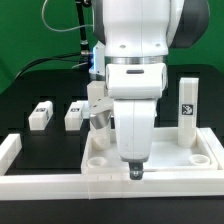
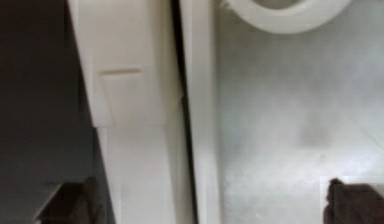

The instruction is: Assemble desk

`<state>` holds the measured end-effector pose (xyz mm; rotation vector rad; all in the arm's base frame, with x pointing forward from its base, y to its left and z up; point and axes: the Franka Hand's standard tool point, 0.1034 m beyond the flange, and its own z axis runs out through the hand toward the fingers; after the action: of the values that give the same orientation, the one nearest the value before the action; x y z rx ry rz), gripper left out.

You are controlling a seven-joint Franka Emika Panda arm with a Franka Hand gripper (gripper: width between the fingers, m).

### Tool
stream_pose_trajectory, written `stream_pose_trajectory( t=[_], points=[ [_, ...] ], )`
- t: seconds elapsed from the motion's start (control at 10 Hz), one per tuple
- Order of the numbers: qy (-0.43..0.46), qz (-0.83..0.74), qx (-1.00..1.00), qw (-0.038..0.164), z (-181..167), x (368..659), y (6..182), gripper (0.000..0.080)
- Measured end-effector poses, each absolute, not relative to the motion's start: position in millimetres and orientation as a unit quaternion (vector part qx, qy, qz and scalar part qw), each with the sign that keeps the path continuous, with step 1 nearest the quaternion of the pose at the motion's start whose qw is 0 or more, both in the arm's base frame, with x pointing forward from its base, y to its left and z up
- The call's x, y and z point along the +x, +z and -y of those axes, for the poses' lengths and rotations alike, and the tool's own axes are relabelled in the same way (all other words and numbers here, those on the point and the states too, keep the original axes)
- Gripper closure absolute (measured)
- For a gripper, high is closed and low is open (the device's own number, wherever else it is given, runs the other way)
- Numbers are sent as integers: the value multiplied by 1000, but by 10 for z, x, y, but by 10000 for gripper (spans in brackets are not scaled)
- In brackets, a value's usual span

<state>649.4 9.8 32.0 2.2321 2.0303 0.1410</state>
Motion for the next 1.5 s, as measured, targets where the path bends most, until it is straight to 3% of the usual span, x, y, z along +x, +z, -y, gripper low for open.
stream_pose_trajectory(
  t=[0.7,0.8,1.0,1.1,1.5],
  points=[
    [48,-670,738,62,-86,6505,343,150],
    [41,-669,739,59,-75,6539,502,150],
    [31,-655,752,59,78,6578,988,150],
    [32,-652,755,64,178,6593,1061,150],
    [40,-536,841,57,200,6580,1020,150]
  ],
)
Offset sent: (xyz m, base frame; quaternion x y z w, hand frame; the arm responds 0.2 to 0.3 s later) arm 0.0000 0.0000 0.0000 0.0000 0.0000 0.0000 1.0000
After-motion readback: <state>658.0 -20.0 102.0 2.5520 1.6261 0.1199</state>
